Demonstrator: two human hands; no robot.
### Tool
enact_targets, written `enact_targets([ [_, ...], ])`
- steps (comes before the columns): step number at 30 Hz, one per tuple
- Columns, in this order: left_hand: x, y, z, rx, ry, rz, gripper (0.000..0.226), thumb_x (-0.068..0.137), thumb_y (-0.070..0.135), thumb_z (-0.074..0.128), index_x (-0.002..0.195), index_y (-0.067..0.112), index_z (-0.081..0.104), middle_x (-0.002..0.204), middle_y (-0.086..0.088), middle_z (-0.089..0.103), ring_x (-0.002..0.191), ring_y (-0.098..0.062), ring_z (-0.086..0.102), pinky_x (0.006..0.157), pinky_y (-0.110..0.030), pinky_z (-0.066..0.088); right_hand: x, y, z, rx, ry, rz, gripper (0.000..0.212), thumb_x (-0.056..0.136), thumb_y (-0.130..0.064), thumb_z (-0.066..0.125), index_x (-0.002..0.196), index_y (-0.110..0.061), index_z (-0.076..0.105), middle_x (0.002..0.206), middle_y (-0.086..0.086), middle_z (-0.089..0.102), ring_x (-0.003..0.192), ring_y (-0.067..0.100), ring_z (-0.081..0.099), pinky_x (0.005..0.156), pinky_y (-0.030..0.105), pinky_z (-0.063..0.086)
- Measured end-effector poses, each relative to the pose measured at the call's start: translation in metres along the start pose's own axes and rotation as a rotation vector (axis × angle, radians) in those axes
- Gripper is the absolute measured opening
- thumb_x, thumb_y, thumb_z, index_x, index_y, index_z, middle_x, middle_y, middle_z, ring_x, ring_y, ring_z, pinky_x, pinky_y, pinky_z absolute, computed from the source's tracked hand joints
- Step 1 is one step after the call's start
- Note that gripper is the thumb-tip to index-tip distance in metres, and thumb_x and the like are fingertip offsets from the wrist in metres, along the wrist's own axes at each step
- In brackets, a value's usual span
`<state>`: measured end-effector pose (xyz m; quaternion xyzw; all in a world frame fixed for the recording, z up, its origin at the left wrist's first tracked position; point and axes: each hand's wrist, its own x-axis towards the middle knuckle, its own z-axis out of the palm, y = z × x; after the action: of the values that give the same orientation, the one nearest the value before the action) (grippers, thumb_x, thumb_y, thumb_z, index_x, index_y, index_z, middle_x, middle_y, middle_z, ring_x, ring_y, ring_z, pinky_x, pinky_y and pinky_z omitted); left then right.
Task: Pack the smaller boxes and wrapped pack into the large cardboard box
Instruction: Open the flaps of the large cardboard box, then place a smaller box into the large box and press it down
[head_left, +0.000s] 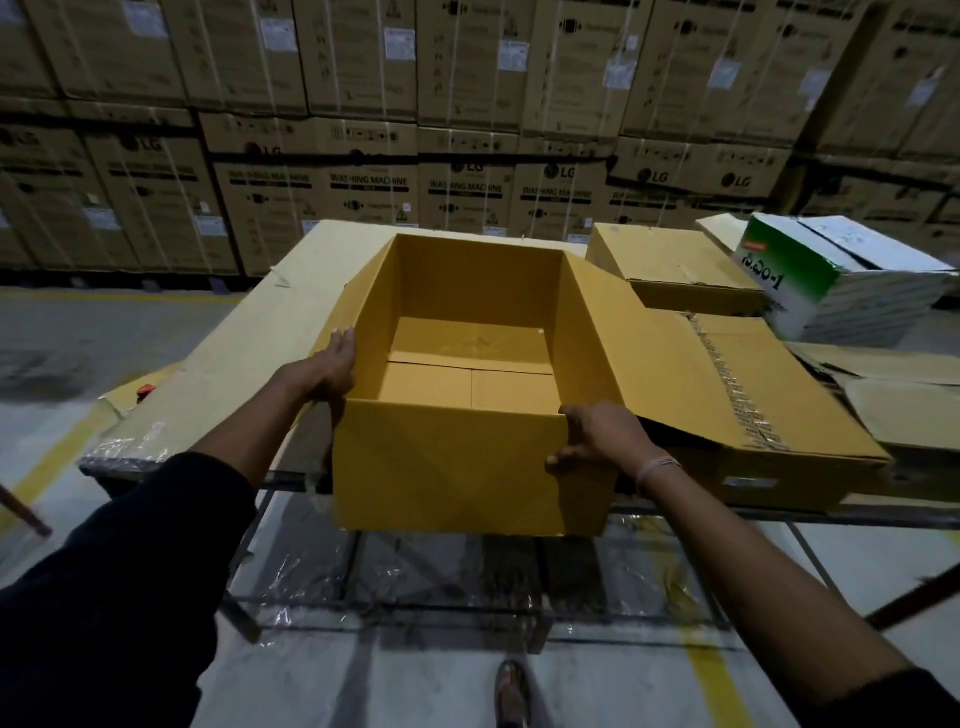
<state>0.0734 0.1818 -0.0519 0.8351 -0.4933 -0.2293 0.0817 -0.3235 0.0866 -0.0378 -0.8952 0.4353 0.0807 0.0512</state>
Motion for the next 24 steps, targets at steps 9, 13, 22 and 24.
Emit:
enact_targets([
  [9,0.014,0.0,0.008,0.201,0.022,-0.051,0.081,0.107,0.013,0.039,0.158,0.014,-0.023,0.168,-0.014,-0.022,0.156,-0.039,-0.008,0.126,-0.055,0.009,0.0,0.004,0.0,0.056,-0.006,-0.025,0.073,0.079,-0.065,0.078,0.134,-0.022,0.056,0.124,0.006,0.066,0.115,0.027,0.063,0.098,0.042,0.051],
  [13,0.024,0.02,0.012,0.34,0.09,-0.081,0.076,0.108,0.017,0.035,0.159,0.011,-0.021,0.166,-0.015,-0.027,0.153,-0.042,-0.018,0.124,-0.056,0.004,0.003,0.014,-0.004,0.223,0.012,-0.083,0.065,0.085,-0.062,0.073,0.135,-0.022,0.059,0.129,0.002,0.065,0.117,0.022,0.061,0.098,0.038,0.052],
  [22,0.093,0.164,0.033,0.265,0.164,0.405,0.077,0.109,0.044,0.034,0.162,0.016,-0.014,0.166,-0.012,-0.027,0.152,-0.034,-0.024,0.125,-0.05,-0.003,0.046,0.102,-0.045,0.53,0.379,-0.093,0.067,0.088,-0.067,0.067,0.138,-0.024,0.061,0.131,-0.005,0.057,0.12,0.013,0.054,0.103,0.036,0.049],
  [24,0.11,0.211,0.04,0.2,0.179,0.523,0.076,0.108,0.047,0.033,0.163,0.018,-0.01,0.166,-0.008,-0.027,0.152,-0.029,-0.025,0.125,-0.047,-0.003,0.064,0.14,-0.052,0.554,0.403,-0.054,0.066,0.088,-0.066,0.068,0.138,-0.023,0.061,0.133,-0.004,0.056,0.122,0.013,0.054,0.105,0.038,0.049],
])
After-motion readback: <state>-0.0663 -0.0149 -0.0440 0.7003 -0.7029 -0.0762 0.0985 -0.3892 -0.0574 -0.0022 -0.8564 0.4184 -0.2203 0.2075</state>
